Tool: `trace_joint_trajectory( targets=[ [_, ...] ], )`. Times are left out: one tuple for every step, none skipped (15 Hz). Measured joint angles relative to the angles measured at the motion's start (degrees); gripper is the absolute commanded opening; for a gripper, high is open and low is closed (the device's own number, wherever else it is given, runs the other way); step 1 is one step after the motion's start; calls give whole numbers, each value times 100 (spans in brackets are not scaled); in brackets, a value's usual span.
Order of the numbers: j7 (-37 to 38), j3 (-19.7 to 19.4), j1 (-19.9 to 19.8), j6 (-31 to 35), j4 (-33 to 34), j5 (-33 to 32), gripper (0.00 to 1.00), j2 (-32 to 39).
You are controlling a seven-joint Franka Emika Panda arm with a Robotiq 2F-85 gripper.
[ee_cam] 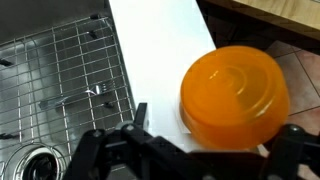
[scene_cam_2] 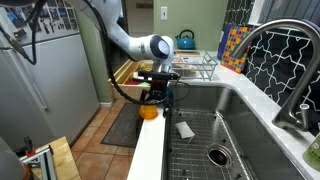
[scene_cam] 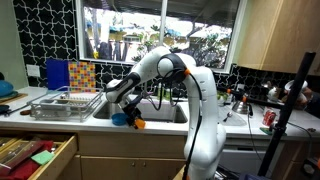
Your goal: Turn the orange bowl upside down on the kitchen counter
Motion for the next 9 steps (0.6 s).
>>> trace_joint_trajectory(
  targets=[
    [28, -2, 0, 14, -15, 0, 100, -11],
    [53, -4, 0, 33, -34, 0, 100, -26],
    [79, -6, 0, 70, -66, 0, 100, -50],
    [100, -7, 0, 130, -111, 0, 100, -87],
    [105, -10, 0, 205, -165, 3, 100, -130],
    [105, -13, -4, 302, -227, 26, 100, -183],
    [100, -15, -14, 418, -283, 77, 100, -238],
    [97, -16, -27, 507, -323, 135, 100, -283],
    [97, -16, -35, 561, -349, 172, 100, -320]
  ],
)
